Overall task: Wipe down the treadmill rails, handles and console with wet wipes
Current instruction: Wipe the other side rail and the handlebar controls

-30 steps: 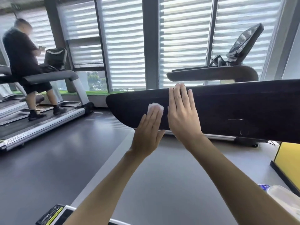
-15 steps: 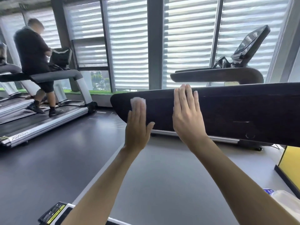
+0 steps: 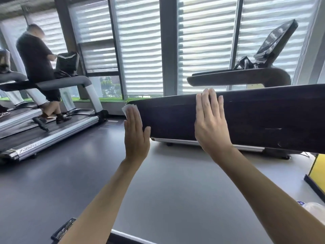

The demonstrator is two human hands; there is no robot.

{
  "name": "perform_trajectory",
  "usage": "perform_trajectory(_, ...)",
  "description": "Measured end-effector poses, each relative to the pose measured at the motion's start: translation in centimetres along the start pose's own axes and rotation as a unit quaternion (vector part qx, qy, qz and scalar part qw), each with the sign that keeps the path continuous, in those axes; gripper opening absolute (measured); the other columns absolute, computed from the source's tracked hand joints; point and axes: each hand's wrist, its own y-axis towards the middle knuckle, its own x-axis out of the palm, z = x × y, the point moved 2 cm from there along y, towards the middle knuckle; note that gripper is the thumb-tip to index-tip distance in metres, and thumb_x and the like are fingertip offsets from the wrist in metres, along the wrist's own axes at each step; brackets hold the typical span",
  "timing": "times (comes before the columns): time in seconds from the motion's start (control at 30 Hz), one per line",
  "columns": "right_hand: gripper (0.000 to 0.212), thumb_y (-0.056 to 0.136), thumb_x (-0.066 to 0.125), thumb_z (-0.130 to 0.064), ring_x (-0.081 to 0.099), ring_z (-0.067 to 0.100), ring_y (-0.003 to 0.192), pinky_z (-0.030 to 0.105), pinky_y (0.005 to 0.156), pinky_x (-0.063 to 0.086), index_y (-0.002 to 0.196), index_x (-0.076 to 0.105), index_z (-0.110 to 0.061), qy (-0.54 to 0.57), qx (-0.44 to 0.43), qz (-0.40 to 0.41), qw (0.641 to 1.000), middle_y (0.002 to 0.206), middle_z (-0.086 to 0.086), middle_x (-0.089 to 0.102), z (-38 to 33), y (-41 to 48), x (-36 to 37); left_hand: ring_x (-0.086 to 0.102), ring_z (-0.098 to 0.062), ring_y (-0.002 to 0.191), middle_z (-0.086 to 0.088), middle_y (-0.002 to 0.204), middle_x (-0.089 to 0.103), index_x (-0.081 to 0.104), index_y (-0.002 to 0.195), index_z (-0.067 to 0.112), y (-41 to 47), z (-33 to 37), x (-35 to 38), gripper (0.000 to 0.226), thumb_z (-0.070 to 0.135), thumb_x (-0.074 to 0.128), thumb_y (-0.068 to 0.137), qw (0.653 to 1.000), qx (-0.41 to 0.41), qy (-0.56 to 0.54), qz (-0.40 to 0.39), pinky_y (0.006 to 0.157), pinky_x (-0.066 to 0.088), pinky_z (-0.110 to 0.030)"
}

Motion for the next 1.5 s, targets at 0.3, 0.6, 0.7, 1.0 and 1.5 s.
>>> perform_trajectory(0.3, 0.055, 0.082, 0.031, 0.009, 0.033, 0.048, 0.134, 0.056, 0.112, 0.022, 0.137, 0.036, 0.014, 0.016, 0.002, -0.011, 1.0, 0.139, 0.032, 0.041, -0.1, 0.1, -0.3, 0.002, -0.021, 0.148, -0.013, 0.158, 0.011, 0.011, 0.15, 0.003, -1.3, -0.2, 1.0, 0.06, 0.034, 0.023, 0.101, 0.989, 0.135, 0.056, -0.021, 0.119, 0.004, -0.029)
perform_trajectory(0.6, 0.059, 0.082, 0.022, 0.009, 0.029, 0.048, 0.137, 0.056, 0.113, 0.02, 0.139, 0.034, 0.014, 0.037, -0.008, -0.03, 0.999, 0.142, 0.033, 0.037, 0.3, 0.0, -0.6, 0.006, -0.024, 0.148, -0.009, 0.158, 0.009, 0.012, 0.15, 0.004, -5.2, 6.3, 4.6, 0.066, 0.048, 0.011, 0.101, 0.979, 0.193, -0.013, -0.061, 0.118, 0.016, -0.038)
perform_trajectory(0.7, 0.06, 0.078, 0.025, 0.011, 0.031, 0.047, 0.136, 0.056, 0.112, 0.021, 0.136, 0.038, 0.014, 0.05, 0.003, -0.016, 0.999, 0.14, 0.032, 0.041, 0.2, 0.1, -0.6, 0.011, -0.024, 0.147, -0.01, 0.158, 0.016, 0.017, 0.149, 0.005, -4.2, 3.7, 4.0, 0.064, 0.047, 0.01, 0.102, 0.984, 0.167, 0.064, -0.013, 0.117, 0.009, -0.039)
perform_trajectory(1.0, 0.056, 0.087, 0.013, 0.005, 0.033, 0.047, 0.135, 0.055, 0.112, 0.022, 0.136, 0.039, 0.014, 0.066, -0.011, -0.021, 0.998, 0.141, 0.032, 0.041, 0.6, 0.1, -1.0, 0.013, -0.022, 0.146, -0.007, 0.155, 0.016, 0.022, 0.147, 0.005, -6.0, 8.5, 5.7, 0.055, 0.035, 0.029, 0.102, 0.972, 0.234, 0.033, -0.007, 0.114, 0.02, -0.037)
perform_trajectory(1.5, 0.059, 0.078, 0.027, 0.011, 0.034, 0.048, 0.134, 0.057, 0.111, 0.024, 0.135, 0.04, 0.014, 0.051, 0.009, -0.016, 0.999, 0.139, 0.031, 0.043, 0.0, 0.1, -0.7, 0.043, -0.022, 0.132, -0.011, 0.139, 0.048, 0.05, 0.132, -0.005, -3.7, 0.0, -1.0, 0.044, -0.009, 0.026, 0.096, 0.962, -0.036, -0.168, 0.214, 0.115, 0.028, -0.044)
